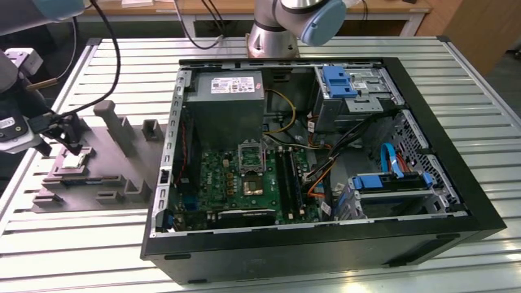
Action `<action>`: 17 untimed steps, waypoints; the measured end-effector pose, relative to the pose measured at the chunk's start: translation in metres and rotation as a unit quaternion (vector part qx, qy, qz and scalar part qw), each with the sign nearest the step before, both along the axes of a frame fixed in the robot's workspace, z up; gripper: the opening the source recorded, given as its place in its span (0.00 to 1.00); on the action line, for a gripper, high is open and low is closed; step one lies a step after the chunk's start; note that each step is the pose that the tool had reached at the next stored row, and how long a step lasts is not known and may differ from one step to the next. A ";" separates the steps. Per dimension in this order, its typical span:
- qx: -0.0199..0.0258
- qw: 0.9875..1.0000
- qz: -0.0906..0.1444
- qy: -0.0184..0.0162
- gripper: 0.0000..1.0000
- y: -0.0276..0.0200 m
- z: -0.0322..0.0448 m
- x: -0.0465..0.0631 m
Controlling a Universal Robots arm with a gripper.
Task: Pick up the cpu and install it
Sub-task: 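Pick up the cpu and move it towards the insertion slot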
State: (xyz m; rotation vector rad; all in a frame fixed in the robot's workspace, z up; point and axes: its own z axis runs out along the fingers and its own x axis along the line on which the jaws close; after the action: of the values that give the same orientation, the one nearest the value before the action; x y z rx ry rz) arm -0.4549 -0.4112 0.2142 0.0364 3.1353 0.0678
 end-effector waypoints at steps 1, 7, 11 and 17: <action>0.000 1.000 0.000 0.000 0.60 0.0000 -0.0017 0.000; 0.000 1.000 0.000 0.000 0.60 0.0000 -0.0095 0.000; 0.000 1.000 0.000 0.000 0.60 0.0000 -0.0106 0.000; 0.000 1.000 0.000 0.000 0.60 0.0000 -0.0111 0.000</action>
State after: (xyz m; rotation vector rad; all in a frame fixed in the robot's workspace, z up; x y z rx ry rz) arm -0.4548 -0.4112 0.2031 0.0374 3.1352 0.0683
